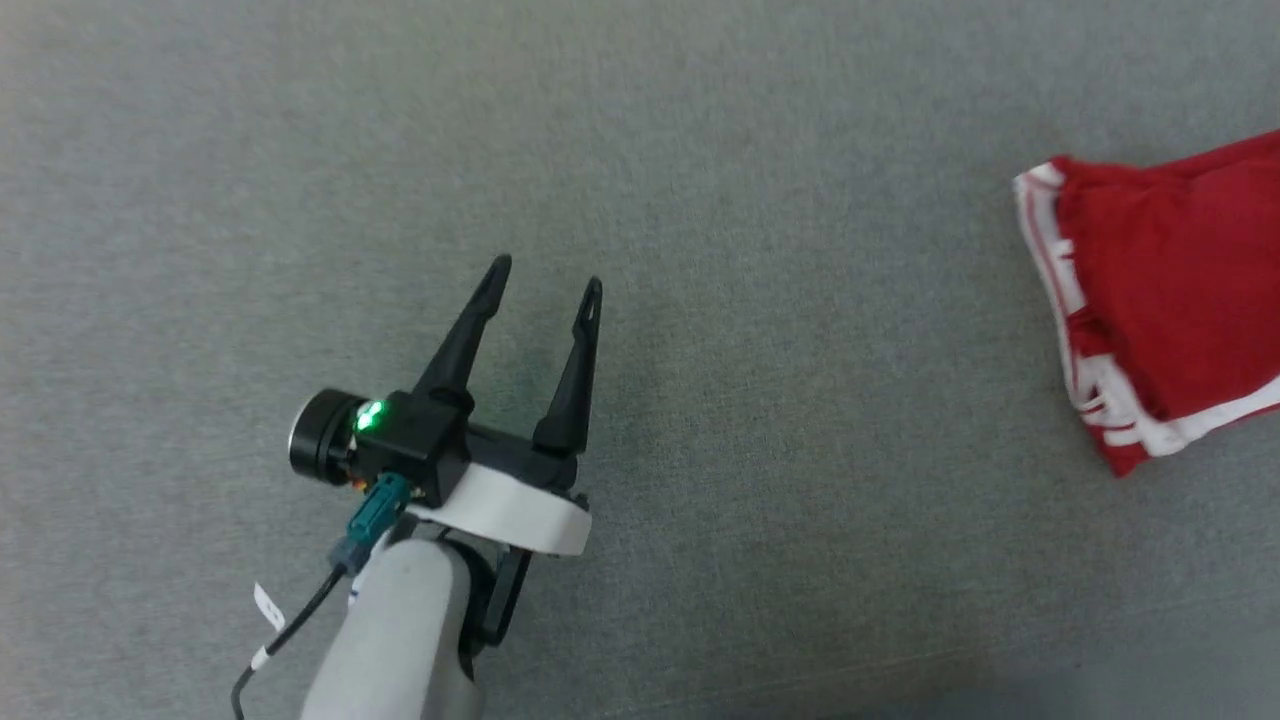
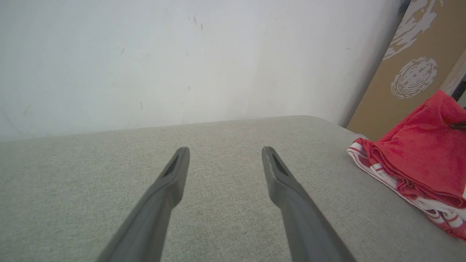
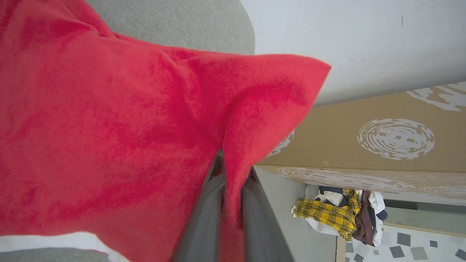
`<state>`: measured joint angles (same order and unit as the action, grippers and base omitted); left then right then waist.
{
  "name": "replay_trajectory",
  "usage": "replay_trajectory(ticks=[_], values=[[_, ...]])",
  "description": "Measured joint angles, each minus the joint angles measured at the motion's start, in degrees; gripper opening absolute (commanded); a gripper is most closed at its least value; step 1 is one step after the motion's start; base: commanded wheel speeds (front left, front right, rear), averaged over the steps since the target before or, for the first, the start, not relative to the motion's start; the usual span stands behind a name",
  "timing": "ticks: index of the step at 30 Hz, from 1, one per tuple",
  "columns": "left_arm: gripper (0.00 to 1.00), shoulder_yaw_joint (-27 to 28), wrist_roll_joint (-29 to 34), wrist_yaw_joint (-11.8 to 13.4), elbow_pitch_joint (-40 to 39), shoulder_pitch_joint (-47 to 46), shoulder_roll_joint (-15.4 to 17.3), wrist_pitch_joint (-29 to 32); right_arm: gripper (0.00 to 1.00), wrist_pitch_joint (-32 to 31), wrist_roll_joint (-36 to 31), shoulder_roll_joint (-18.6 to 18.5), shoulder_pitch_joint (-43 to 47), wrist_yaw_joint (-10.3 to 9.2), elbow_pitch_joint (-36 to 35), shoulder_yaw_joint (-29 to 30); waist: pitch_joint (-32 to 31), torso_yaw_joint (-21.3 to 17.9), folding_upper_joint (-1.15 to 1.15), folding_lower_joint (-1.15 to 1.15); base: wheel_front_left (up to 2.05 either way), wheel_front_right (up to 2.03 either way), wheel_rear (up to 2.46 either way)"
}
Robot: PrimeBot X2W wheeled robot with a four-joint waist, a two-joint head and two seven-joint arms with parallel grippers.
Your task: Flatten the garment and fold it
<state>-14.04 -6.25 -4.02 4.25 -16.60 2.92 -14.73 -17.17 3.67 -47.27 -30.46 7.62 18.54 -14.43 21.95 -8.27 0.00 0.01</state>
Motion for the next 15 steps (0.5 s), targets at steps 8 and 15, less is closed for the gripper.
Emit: replay_trajectory(ticks=[8,15], values=[[1.0,-0.9,1.0,-0.8,-0.9,-3.9,0.0,0.0,0.0,8.5,-4.0,-2.7,-2.4,0.0,11.6,6.9,8.5,-0.8,0.0,0.0,0.0,0.0,0.0],[1.0,-1.1,1.3,-0.9,-2.1,-4.8,-0.3,-0.2,1.0,13.3,-7.5,-1.7,-4.0,0.01,18.9,12.3,13.2,0.7,0.0,-0.01,0.0,0.0,0.0]])
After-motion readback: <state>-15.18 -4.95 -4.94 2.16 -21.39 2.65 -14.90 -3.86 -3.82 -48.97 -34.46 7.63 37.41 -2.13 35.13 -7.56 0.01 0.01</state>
